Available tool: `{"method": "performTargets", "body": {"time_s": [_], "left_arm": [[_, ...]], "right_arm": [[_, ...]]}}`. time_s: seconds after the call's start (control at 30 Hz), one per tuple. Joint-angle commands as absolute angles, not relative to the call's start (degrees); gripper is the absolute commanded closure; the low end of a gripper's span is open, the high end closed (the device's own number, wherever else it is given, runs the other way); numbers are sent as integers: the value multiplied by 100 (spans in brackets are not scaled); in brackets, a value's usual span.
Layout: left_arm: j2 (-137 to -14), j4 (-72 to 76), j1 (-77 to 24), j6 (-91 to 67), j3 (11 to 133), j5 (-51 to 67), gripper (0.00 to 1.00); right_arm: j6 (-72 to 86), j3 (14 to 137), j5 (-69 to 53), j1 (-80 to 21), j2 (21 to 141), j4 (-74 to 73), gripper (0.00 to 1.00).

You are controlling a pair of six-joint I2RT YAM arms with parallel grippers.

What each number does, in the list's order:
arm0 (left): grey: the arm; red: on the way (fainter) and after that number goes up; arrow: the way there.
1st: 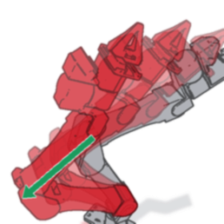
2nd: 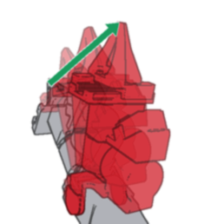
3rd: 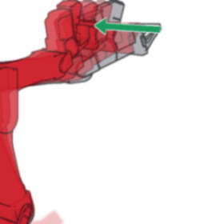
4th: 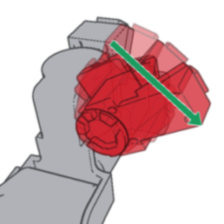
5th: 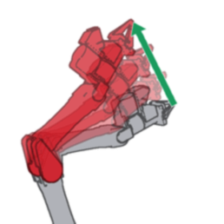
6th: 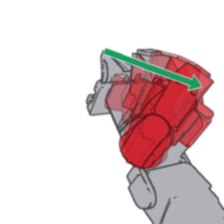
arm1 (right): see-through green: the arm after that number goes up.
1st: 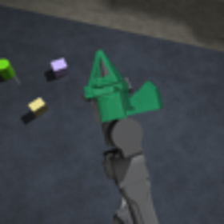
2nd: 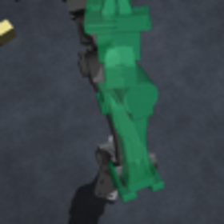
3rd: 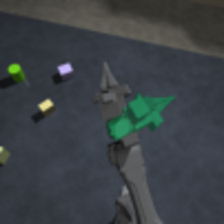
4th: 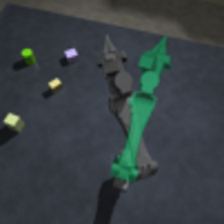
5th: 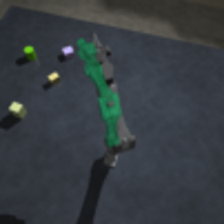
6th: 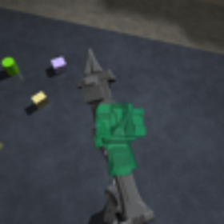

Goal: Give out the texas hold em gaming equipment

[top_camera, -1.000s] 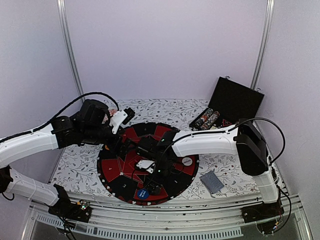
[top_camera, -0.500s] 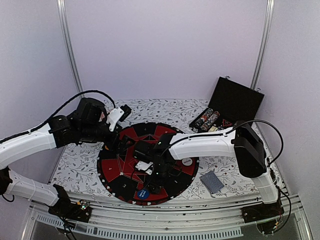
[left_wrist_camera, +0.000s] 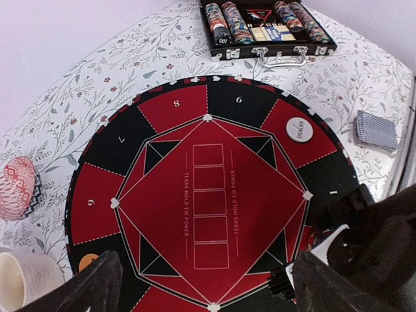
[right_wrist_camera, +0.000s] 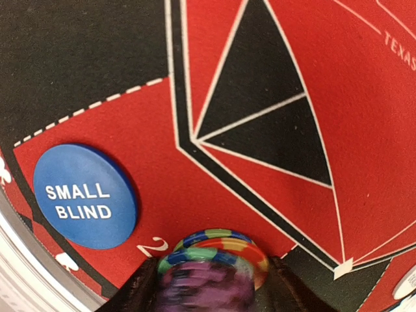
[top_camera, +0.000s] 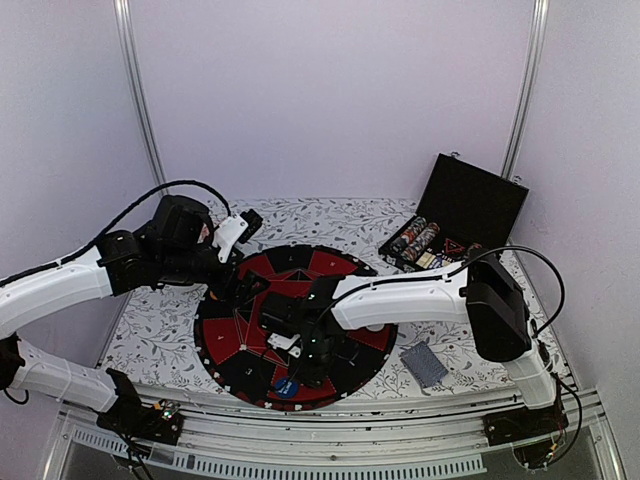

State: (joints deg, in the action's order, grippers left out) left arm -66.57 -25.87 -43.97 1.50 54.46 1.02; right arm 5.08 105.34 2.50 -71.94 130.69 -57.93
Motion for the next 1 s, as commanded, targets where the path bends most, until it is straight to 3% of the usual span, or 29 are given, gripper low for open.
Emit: {"method": "performTargets", "body": {"time_s": [0.0,0.13,0.3,0.53,0.67,0.8,0.97], "left_arm": [[-6609,-2654,-4312,202,5405,123,6],[-6609,-2654,-4309,202,5414,125,6],[-6618,-2654,-4305,211,5414,129,6],[-6616,-2654,-4306,180,5419,163,6],[-6592,-2655,-4304,193,5402,162,6],[-6581,-2654,-4295,202,5384,150,7],[-6609,-2654,-4292,189,5393,159,6]], "right_arm": [[541,10573,404,-7206,13200,-5974,48],[550,10573,299,-7208,13205,-6013,53],[532,10550,52,-7207,13118,-5952,52],[408,10512,299,-7156,13104,-5946,29],[340,10467,308,-7110,13094,-6011,24],[274,10311,180,-7115,13087,-6005,26],[280,10255,124,-7132,13202,-6055,45]]}}
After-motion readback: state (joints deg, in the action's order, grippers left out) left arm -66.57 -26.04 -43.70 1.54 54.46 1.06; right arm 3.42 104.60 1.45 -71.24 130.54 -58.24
